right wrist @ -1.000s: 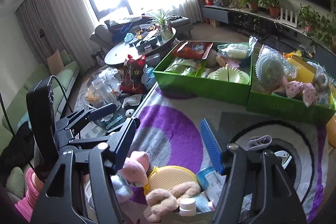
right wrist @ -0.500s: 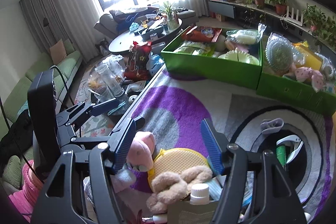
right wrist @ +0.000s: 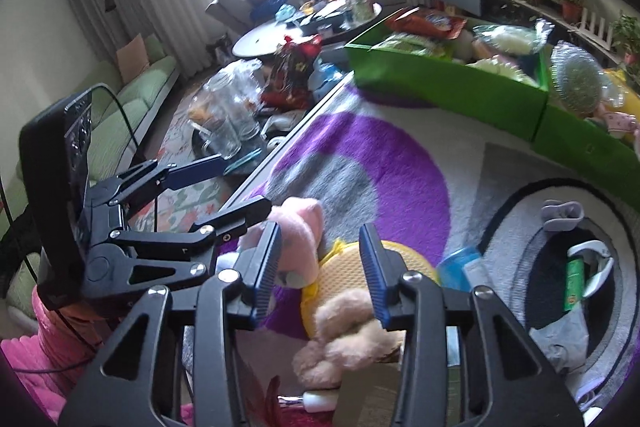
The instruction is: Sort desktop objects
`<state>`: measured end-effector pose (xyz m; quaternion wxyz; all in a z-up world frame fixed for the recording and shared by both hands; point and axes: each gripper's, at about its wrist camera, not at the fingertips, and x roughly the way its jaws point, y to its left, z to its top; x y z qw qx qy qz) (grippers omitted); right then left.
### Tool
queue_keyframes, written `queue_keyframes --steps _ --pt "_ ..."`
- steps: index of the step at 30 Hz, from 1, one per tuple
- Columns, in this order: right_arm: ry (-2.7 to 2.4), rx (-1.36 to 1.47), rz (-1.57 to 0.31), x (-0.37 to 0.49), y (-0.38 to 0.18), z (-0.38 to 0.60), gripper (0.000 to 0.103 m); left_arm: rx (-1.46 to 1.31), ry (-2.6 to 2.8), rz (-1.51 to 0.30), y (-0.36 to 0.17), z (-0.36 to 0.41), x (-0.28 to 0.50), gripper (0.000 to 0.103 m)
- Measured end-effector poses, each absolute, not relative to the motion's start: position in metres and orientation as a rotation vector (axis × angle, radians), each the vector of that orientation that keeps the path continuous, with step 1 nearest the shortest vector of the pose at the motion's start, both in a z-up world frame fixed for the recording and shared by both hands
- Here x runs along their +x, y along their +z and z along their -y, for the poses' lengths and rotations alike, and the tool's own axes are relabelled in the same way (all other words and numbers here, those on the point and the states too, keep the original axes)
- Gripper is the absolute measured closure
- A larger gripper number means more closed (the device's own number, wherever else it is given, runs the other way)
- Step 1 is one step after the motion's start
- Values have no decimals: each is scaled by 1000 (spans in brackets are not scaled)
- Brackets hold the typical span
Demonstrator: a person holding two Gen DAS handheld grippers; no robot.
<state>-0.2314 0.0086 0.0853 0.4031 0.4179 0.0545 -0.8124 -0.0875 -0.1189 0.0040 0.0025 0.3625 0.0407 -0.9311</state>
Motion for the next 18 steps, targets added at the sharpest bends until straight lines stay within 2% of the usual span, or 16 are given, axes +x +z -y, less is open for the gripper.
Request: queue_keyframes --steps 11,18 --pt "-1980 1092 -206 -226 68 7 63 1195 -2984 -144 -7 119 -70 34" --pt "-1958 1114 -197 -227 63 10 63 1269 -3012 -200 -18 120 -72 59"
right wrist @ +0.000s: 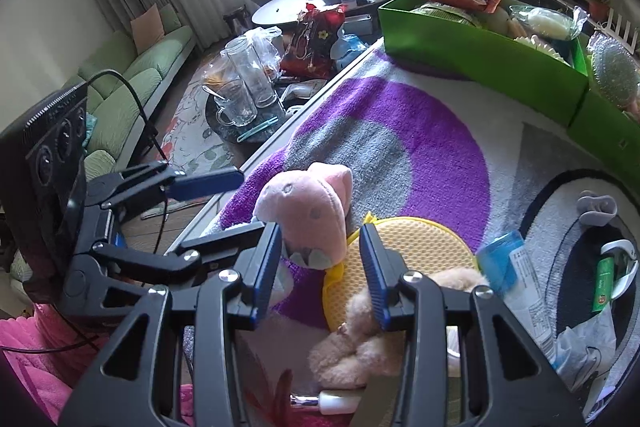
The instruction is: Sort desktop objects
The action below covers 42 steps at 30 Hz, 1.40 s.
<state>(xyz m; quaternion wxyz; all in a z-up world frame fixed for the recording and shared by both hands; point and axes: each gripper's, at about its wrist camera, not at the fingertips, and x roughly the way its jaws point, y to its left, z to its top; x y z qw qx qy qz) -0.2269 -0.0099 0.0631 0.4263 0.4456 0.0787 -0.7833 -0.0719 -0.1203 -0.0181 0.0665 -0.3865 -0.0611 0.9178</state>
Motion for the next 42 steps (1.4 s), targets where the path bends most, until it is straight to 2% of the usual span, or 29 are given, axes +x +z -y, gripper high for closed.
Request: queue_keyframes --steps 3,5,34,35,37,42 --pt "-1945 1114 -201 -226 63 11 63 -1161 2736 191 -19 118 -73 67" --pt "-1933 1119 -199 -228 62 12 63 -1160 2722 175 -20 116 -72 68" --pt "-1745 1142 -362 -243 53 36 64 -1227 2655 271 -36 129 -80 72" --pt "-1739 1145 -362 -244 52 37 64 -1226 2655 271 -36 129 -80 72" --pt "-1723 1149 -367 -245 50 39 74 -1223 2647 296 -35 130 -80 72" --pt "-1751 1156 -388 -245 46 41 76 -1217 2641 315 -37 132 -82 72"
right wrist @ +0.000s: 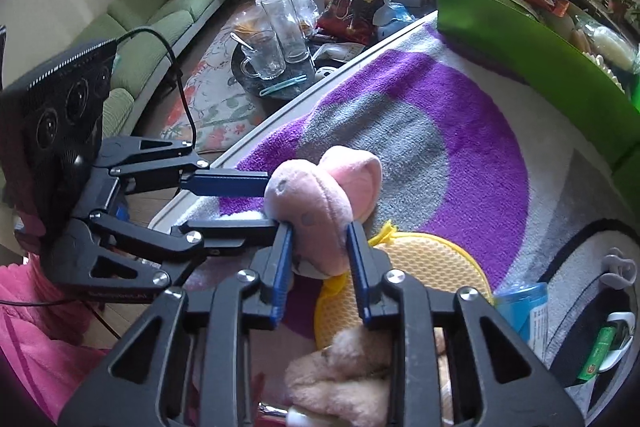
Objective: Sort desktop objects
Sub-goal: 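Lift the pink bunny plush with both tools toward the green boxes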
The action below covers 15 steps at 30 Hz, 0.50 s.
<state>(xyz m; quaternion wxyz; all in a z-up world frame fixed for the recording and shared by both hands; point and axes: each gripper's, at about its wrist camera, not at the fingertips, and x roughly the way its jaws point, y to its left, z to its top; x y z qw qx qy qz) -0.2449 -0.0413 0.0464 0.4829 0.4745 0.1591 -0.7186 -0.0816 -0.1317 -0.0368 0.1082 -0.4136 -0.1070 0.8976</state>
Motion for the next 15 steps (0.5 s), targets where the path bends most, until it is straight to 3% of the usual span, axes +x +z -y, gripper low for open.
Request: queue_keyframes --steps 8,15 --pt "-1775 1181 -368 -250 47 35 76 -1242 2647 332 -35 135 -86 62" --pt "-1787 1195 -358 -254 44 32 74 -1240 2602 359 -42 132 -93 62"
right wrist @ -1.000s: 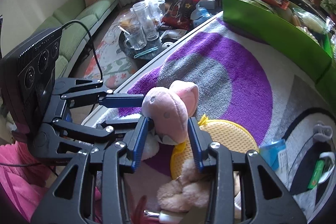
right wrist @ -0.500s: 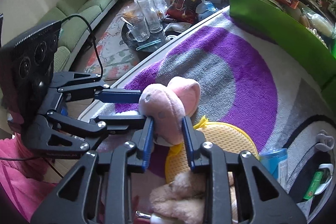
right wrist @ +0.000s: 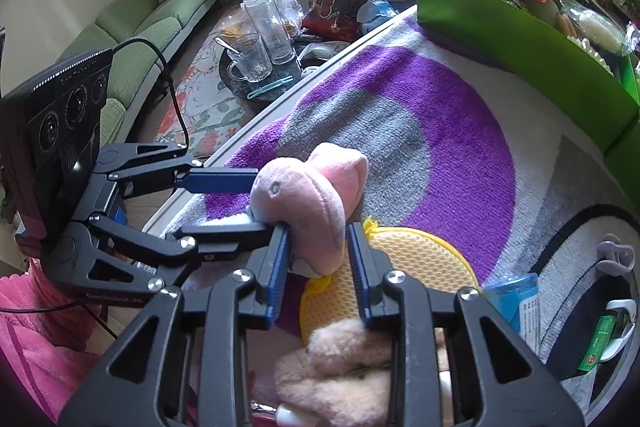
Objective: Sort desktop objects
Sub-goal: 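Lift the pink bunny plush with both tools toward the green boxes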
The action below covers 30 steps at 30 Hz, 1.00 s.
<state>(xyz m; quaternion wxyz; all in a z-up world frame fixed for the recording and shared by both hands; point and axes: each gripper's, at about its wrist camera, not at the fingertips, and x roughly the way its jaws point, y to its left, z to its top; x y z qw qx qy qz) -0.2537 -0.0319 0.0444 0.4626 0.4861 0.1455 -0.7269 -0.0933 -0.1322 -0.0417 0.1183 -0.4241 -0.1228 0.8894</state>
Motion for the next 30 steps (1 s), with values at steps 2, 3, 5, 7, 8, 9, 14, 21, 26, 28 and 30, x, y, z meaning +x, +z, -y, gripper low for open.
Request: queue_keyframes --steps 2,3,5,7,8,9,14,21,26,28,30 --pt "-1798 1207 -349 -255 42 31 72 -1240 2599 362 -41 131 -94 64" --pt "-1802 1209 -341 -256 42 30 72 -1240 2605 351 -40 130 -94 65" --pt "-1817 1207 -323 -254 42 28 73 -1243 2618 324 -39 127 -94 65" --pt "-1825 1193 -312 -251 43 27 79 -1241 2635 284 -36 123 -93 65" --pt "-1823 1183 -311 -249 43 26 79 -1243 2640 270 -36 122 -92 65" --pt "-1830 1170 -322 -247 44 27 80 -1244 2645 263 -35 121 -92 66" --pt "-1854 1146 -321 -243 50 26 82 -1220 2673 264 -27 120 -90 66" --pt "-1891 1083 -307 -242 71 19 82 -1139 2708 208 -3 115 -91 66" --pt "-1915 1058 -298 -245 84 11 81 -1108 2704 176 7 107 -97 66" --pt "-1924 1054 -298 -247 88 7 81 -1094 2700 166 10 103 -99 66" --pt "-1933 1049 -300 -247 92 3 81 -1076 2699 152 15 99 -102 66"
